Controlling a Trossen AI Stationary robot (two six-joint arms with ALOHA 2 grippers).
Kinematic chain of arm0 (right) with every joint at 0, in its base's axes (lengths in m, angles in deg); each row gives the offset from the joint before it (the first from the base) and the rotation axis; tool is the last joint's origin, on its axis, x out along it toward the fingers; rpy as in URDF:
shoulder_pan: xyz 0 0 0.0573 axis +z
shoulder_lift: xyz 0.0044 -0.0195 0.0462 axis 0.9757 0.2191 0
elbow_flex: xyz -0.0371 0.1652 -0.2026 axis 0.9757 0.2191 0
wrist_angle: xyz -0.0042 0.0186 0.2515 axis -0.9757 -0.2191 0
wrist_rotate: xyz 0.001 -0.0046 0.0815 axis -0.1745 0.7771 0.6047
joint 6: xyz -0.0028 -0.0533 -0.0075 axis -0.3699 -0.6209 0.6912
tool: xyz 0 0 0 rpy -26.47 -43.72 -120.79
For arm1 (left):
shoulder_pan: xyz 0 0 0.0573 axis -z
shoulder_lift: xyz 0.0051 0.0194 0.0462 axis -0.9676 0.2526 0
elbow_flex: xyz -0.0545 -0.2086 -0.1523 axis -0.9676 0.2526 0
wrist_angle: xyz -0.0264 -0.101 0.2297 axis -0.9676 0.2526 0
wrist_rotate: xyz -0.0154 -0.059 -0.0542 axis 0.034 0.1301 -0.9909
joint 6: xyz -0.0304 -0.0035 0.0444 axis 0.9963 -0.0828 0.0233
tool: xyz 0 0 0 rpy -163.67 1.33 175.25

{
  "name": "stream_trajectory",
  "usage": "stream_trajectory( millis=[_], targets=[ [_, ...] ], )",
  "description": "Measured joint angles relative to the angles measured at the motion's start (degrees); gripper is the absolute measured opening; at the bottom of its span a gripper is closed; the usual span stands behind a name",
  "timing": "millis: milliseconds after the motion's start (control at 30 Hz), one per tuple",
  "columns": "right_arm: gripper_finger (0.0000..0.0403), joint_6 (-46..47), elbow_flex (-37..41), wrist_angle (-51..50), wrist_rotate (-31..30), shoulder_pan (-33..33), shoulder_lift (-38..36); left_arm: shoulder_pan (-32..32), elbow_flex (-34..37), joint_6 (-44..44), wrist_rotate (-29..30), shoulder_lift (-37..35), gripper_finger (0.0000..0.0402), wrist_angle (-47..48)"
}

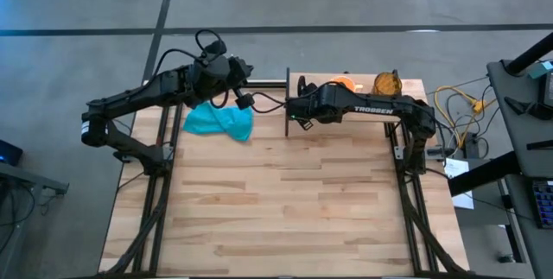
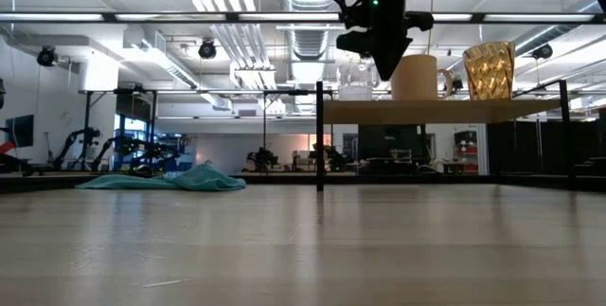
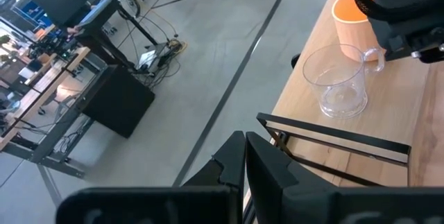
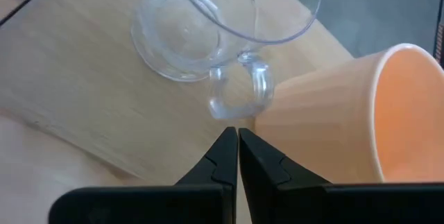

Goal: Stack small to large cups/mugs on shelf
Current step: Adjust the yellow mug on the shelf, then return to Home Position

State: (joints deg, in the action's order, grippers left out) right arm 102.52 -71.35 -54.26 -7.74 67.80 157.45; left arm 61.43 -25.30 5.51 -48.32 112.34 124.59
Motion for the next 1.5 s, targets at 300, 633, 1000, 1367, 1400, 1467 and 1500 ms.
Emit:
stream_trajectory(
  millis=[300,633,1000,1367,1400,1467,1500],
  targets=[
    [0.0008,-2.8,0.1,-0.5,-0.1,-1.5,0.0,0.0,0.0,0.0,0.0,0.0,0.0,0.0],
    [0.0008,-3.6,0.2,-4.3,-1.5,-3.3,0.0,0.0,0.0,0.0,0.0,0.0,0.0,0.2],
    [0.0008,-4.5,0.2,-3.9,-2.5,-3.5,0.0,-0.1,0.0,0.0,0.0,0.0,0.0,0.2],
    [0.0008,-4.0,-1.2,-3.2,-3.3,-1.2,-1.6,-0.3,0.0,0.0,0.0,0.0,0.0,0.2],
    [0.0008,-4.0,-1.5,-3.2,-3.1,-1.2,-1.8,-0.3,0.0,0.0,0.0,0.0,0.0,0.2],
    [0.0008,-3.9,-2.1,-3.1,-2.5,-0.9,-2.3,-0.3,0.0,0.0,0.0,0.0,0.0,0.2],
    [0.0008,-3.9,-2.3,-3.2,-2.5,-0.6,-2.7,-0.3,0.0,0.0,0.0,0.0,0.0,0.2]
  ],
)
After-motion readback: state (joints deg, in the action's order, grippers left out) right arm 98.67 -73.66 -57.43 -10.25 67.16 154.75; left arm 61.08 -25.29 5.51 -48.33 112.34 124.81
